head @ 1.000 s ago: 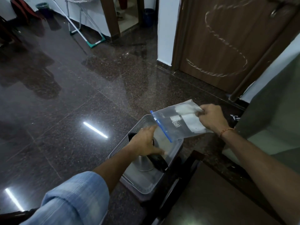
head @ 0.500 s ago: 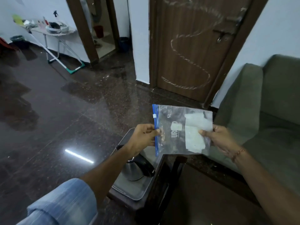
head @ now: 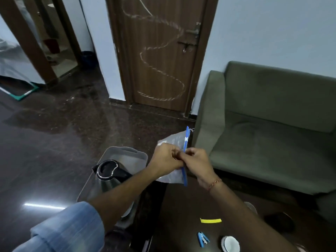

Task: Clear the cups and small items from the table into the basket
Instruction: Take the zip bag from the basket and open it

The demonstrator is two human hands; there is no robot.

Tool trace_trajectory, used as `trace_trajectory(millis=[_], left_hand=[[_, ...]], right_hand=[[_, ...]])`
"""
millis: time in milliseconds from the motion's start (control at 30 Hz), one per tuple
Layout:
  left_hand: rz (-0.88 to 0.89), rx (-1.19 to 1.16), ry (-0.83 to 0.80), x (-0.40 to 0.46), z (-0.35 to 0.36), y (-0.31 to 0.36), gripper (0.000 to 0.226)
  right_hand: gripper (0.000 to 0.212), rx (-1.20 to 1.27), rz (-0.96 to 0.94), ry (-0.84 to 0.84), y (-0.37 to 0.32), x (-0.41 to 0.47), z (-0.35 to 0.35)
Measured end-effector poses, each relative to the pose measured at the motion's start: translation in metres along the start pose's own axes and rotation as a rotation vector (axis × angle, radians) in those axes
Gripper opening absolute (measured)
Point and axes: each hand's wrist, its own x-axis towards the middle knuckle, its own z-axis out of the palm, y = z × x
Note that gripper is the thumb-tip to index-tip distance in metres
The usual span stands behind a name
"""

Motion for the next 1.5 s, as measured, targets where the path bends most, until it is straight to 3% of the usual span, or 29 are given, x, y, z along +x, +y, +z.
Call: trace_trajectory(millis=[167,434,567,701,868,1101,1201,1268,1368,1502], left_hand=[[-0.081,-0.212,-0.151,-0.015,0.053,0.017,0.025],[-0.145,-0.255,-0.075,-0.034,0.168,0.061,0.015],[-0.205,-0.279,-0.124,-0.042,0.214,0.084,0.027],[-0.224,-0.315,-0.160,-0.048,0.245,0.104,0.021],[-0.179,-0.218,-0.086,-0.050,0.269,0.119,0.008],[-0.066,-0.147,-0.083,-0.057,0.282,0.138,0.012],[0.018,-0.110,-0.150,-0.064,0.290,0.143,0.011],[0.045,-0.098,-0.184,-0.070,0.296,0.142,0.007],[0.042,-0.077,-0.222,-0.081,0.303,0.131,0.003],[0.077,-0.052,-0.254,-0.093,0.305,0.118,0.003]], right_hand=[[0.036,-0.025,0.077,-0.013,0.024,-0.018,-0.061],[0.026,0.112,0.194,-0.089,0.055,-0.063,-0.172],[0.027,0.085,0.163,-0.049,0.069,-0.085,-0.220],[0.031,-0.033,0.117,0.098,0.081,-0.100,-0.255],[0.025,-0.277,0.042,0.354,0.096,-0.111,-0.294],[0.018,-0.499,0.007,0.515,0.097,-0.136,-0.314],[0.023,-0.543,-0.211,0.660,0.092,-0.157,-0.294],[0.021,-0.522,-0.294,0.623,0.092,-0.167,-0.282],[0.030,-0.320,-0.050,0.452,0.099,-0.167,-0.283],[0.019,-0.145,0.245,0.283,0.130,-0.156,-0.285]])
